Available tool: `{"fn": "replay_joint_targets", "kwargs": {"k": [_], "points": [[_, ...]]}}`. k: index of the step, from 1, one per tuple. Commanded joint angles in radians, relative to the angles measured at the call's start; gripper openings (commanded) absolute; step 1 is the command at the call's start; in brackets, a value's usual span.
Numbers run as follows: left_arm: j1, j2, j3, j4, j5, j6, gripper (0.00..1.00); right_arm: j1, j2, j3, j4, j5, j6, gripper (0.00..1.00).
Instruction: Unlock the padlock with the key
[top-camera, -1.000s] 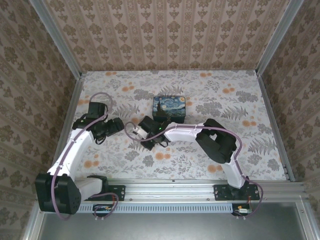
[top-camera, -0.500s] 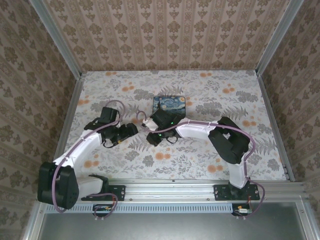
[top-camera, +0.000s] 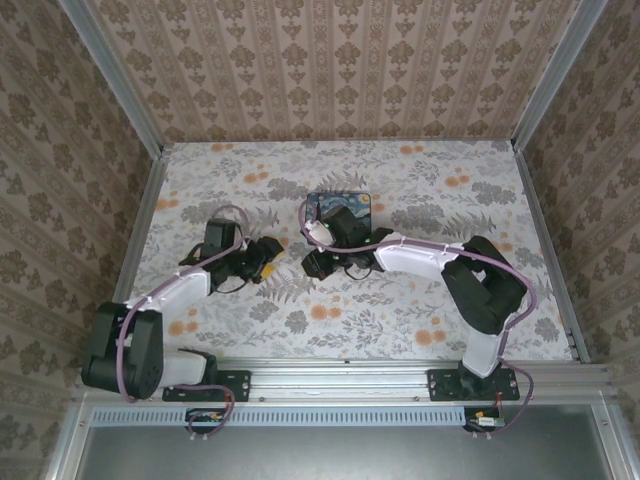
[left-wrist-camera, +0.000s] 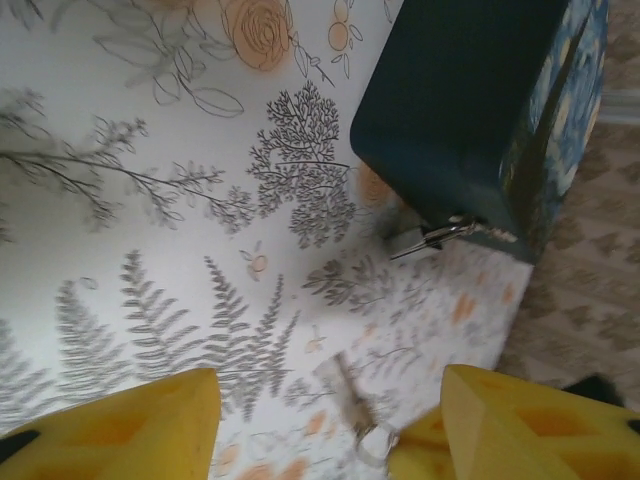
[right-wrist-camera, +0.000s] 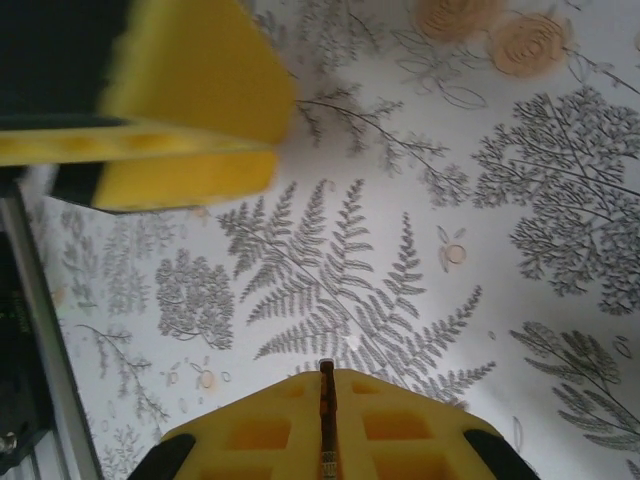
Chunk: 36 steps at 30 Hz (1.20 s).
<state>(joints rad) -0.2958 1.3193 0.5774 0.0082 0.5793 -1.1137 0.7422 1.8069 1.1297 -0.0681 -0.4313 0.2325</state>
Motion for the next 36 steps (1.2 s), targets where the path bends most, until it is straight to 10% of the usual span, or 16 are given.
{"fn": "replay_joint_targets", "kwargs": {"k": [1, 36], "points": [[-0.028, 0.039, -0.012, 0.167, 0.054, -0.159, 0.57, 0.005, -0.03, -0.035, 0.082, -0.059, 0.0, 0.12], [-0.088, 0.049, -0.07, 0.346, 0.111, -0.43, 0.11, 0.013, 0.073, -0.065, 0.412, 0.039, 0.132, 0.17]]}}
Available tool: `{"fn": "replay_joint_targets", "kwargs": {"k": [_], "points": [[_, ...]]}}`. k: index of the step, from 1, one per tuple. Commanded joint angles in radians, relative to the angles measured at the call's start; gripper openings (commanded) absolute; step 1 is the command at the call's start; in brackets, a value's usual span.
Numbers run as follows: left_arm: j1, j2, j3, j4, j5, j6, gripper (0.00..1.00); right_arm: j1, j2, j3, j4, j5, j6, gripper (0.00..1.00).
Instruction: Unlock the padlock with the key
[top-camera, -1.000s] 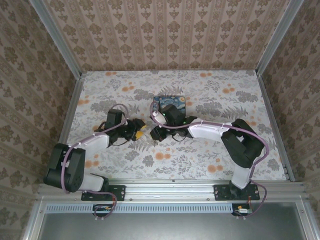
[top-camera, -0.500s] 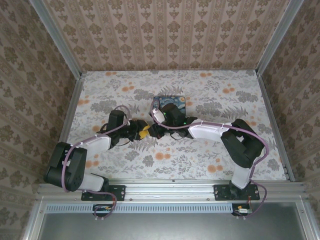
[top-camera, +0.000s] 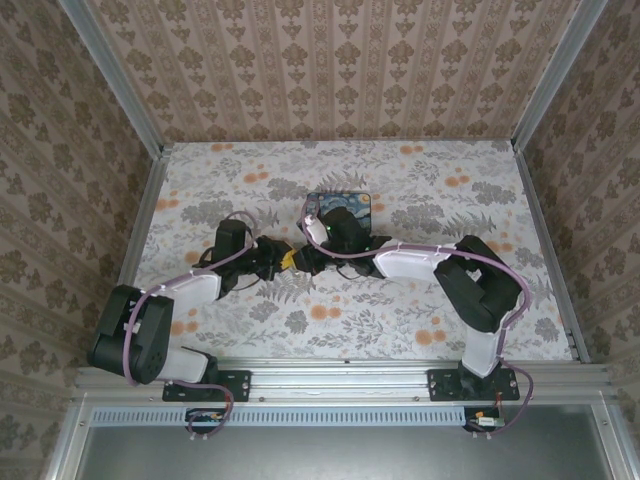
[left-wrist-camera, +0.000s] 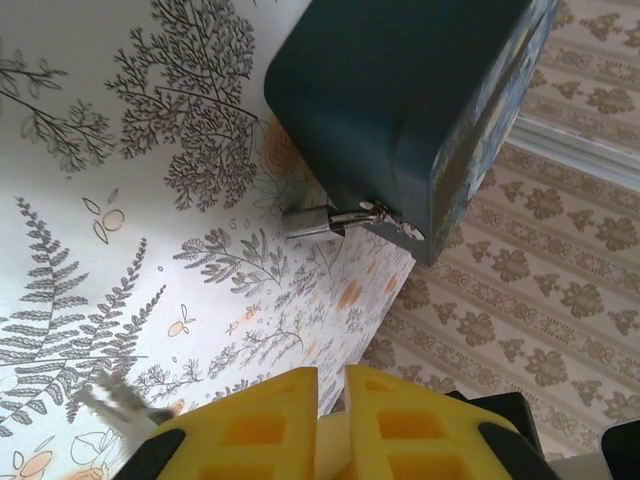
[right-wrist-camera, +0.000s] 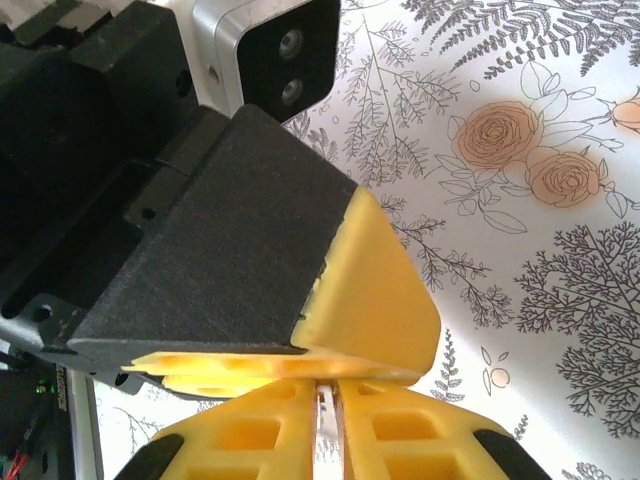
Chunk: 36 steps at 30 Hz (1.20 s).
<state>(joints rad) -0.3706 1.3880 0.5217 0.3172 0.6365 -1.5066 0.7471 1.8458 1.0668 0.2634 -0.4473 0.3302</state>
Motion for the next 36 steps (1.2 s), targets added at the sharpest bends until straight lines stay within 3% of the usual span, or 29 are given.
{"fn": "replay_joint_targets", "kwargs": {"k": [1, 6, 9, 14, 18, 27, 36], "points": [[-0.013, -0.02, -0.017, 0.04, 0.052, -0.044, 0.09, 0.01, 0.037, -0.003, 0.09, 0.064, 0.043, 0.18], [-0.009, -0.018, -0.015, 0.044, 0.048, -0.044, 0.02, 0.011, 0.049, -0.013, 0.11, 0.1, 0.081, 0.22], [0.038, -0.034, 0.021, -0.126, 0.04, 0.102, 0.04, 0.006, 0.018, -0.016, 0.039, 0.117, 0.077, 0.3], [0.237, -0.108, 0.047, -0.5, -0.055, 0.433, 0.21, 0.017, -0.001, -0.026, -0.115, 0.137, 0.059, 0.32], [0.313, -0.161, 0.024, -0.621, -0.098, 0.529, 0.32, 0.059, 0.043, -0.016, -0.144, 0.144, 0.073, 0.33], [0.327, -0.119, -0.023, -0.561, -0.067, 0.555, 0.38, 0.145, 0.162, 0.148, -0.228, 0.242, 0.033, 0.41], [0.327, -0.134, -0.008, -0.589, -0.078, 0.581, 0.39, 0.16, 0.208, 0.245, -0.34, 0.3, -0.02, 0.38]]}}
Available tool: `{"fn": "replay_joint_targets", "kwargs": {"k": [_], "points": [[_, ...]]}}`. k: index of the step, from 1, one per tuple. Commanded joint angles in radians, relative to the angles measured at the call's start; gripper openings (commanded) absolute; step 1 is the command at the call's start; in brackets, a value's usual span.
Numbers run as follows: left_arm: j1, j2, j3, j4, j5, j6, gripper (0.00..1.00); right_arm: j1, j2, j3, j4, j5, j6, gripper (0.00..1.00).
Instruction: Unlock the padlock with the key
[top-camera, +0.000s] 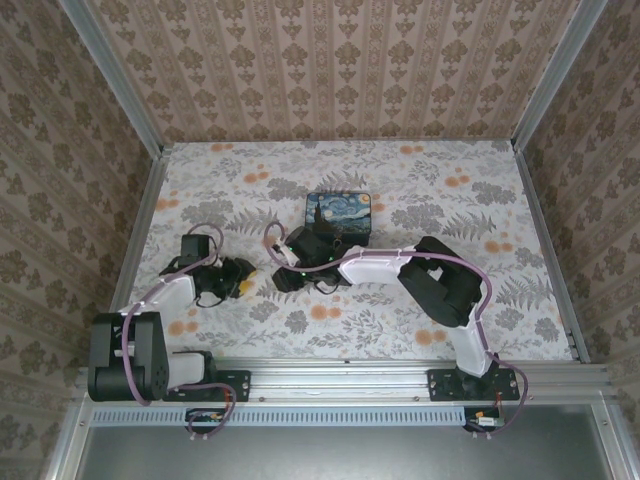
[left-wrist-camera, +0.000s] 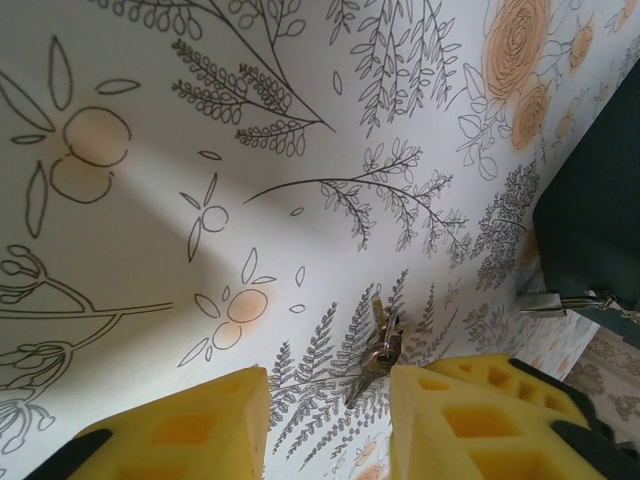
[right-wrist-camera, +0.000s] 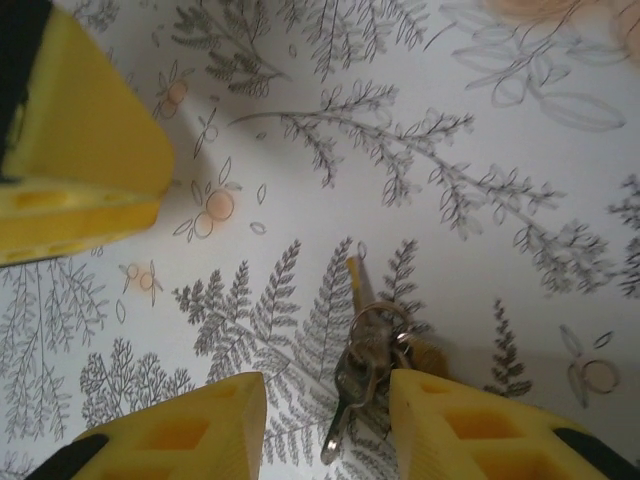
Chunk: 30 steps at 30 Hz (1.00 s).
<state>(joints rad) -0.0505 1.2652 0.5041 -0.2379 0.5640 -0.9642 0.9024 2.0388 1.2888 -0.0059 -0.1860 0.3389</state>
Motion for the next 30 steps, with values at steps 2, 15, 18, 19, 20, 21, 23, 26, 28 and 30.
{"fn": "replay_joint_targets", "kwargs": {"k": [2, 15, 18, 19, 20, 21, 23, 26, 28, 30], "points": [[0.006, -0.016, 0.015, -0.045, -0.013, 0.046, 0.39, 0.011, 0.017, 0.022, -0.081, 0.036, -0.022, 0.37], [0.006, -0.038, 0.024, -0.076, -0.02, 0.071, 0.39, 0.026, 0.085, 0.078, -0.112, 0.037, 0.025, 0.35], [0.007, -0.041, 0.022, -0.079, -0.018, 0.074, 0.39, 0.028, 0.089, 0.096, -0.121, 0.034, 0.039, 0.35], [0.006, -0.044, 0.022, -0.08, -0.017, 0.074, 0.39, 0.027, 0.089, 0.101, -0.126, 0.037, 0.04, 0.35], [0.007, -0.047, 0.022, -0.08, -0.017, 0.075, 0.39, 0.028, 0.09, 0.106, -0.133, 0.04, 0.039, 0.35], [0.007, -0.049, 0.021, -0.081, -0.018, 0.076, 0.38, 0.03, 0.092, 0.115, -0.148, 0.045, 0.034, 0.35], [0.007, -0.052, 0.022, -0.085, -0.018, 0.079, 0.38, 0.033, 0.103, 0.139, -0.19, 0.066, 0.026, 0.33], [0.007, -0.057, 0.024, -0.096, -0.026, 0.09, 0.39, 0.033, 0.128, 0.168, -0.243, 0.074, 0.023, 0.3], [0.007, -0.064, 0.022, -0.104, -0.028, 0.093, 0.39, 0.033, 0.144, 0.177, -0.264, 0.077, 0.026, 0.28], [0.005, -0.074, 0.019, -0.108, -0.029, 0.094, 0.38, 0.033, 0.154, 0.18, -0.272, 0.082, 0.035, 0.28]]}}
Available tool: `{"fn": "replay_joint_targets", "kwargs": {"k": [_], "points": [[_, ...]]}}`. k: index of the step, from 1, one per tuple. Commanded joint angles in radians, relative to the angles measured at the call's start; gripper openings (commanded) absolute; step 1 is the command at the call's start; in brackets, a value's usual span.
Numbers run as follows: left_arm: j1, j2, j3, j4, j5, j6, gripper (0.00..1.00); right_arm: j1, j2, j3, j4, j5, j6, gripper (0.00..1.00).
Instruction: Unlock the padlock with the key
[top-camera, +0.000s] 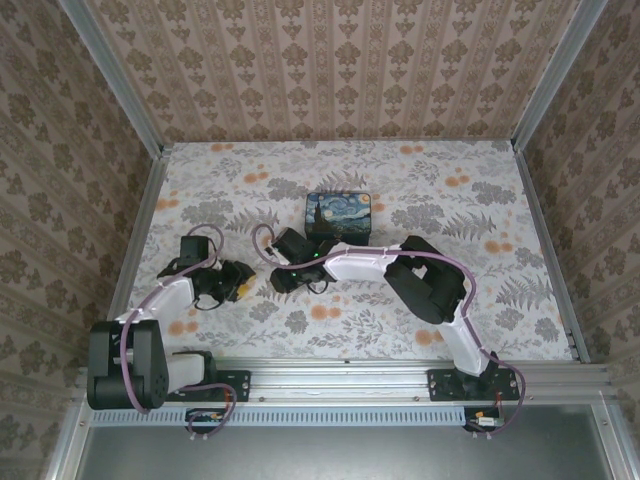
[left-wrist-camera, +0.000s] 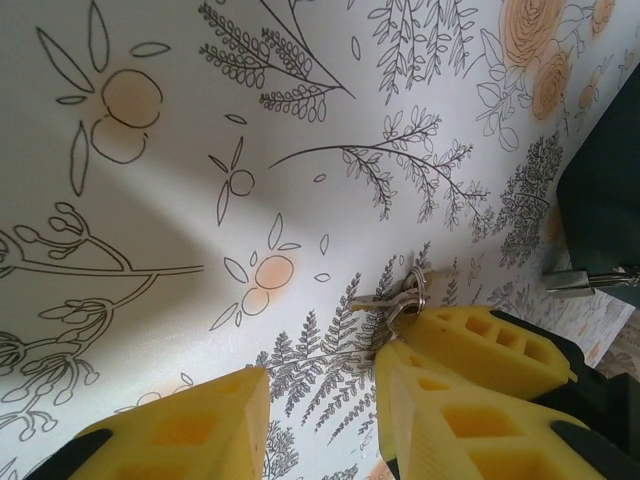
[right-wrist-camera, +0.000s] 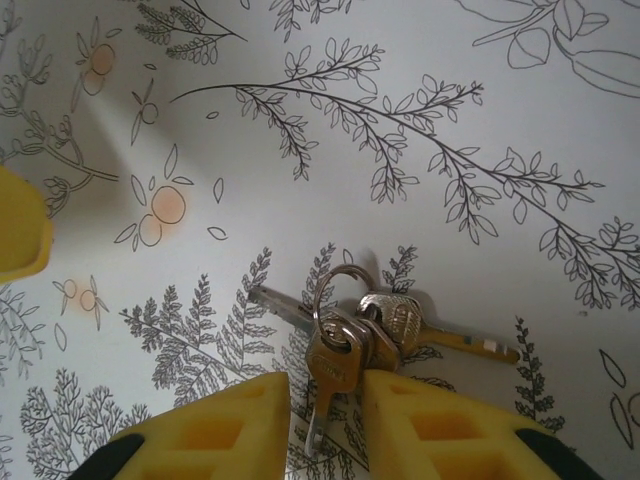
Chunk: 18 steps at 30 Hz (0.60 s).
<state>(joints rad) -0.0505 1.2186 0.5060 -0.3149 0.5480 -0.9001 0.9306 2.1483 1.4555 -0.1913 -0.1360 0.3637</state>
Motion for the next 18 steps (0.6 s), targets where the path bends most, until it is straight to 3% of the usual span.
{"fn": "replay_joint_targets", "kwargs": {"k": [1, 10, 14, 18], "points": [[0.003, -0.032, 0.016, -0.033, -0.013, 0.032, 0.39, 0.006, 0.049, 0.015, -0.086, 0.03, 0.013, 0.28], [-0.047, -0.038, 0.039, -0.071, -0.056, 0.059, 0.38, 0.001, 0.073, 0.022, -0.061, 0.013, 0.056, 0.15], [-0.12, -0.038, 0.032, -0.069, -0.065, 0.044, 0.38, -0.012, 0.038, 0.001, -0.009, -0.034, 0.13, 0.11], [-0.126, -0.041, 0.002, -0.049, -0.058, 0.029, 0.38, -0.022, -0.004, -0.019, 0.05, -0.073, 0.218, 0.08]]}}
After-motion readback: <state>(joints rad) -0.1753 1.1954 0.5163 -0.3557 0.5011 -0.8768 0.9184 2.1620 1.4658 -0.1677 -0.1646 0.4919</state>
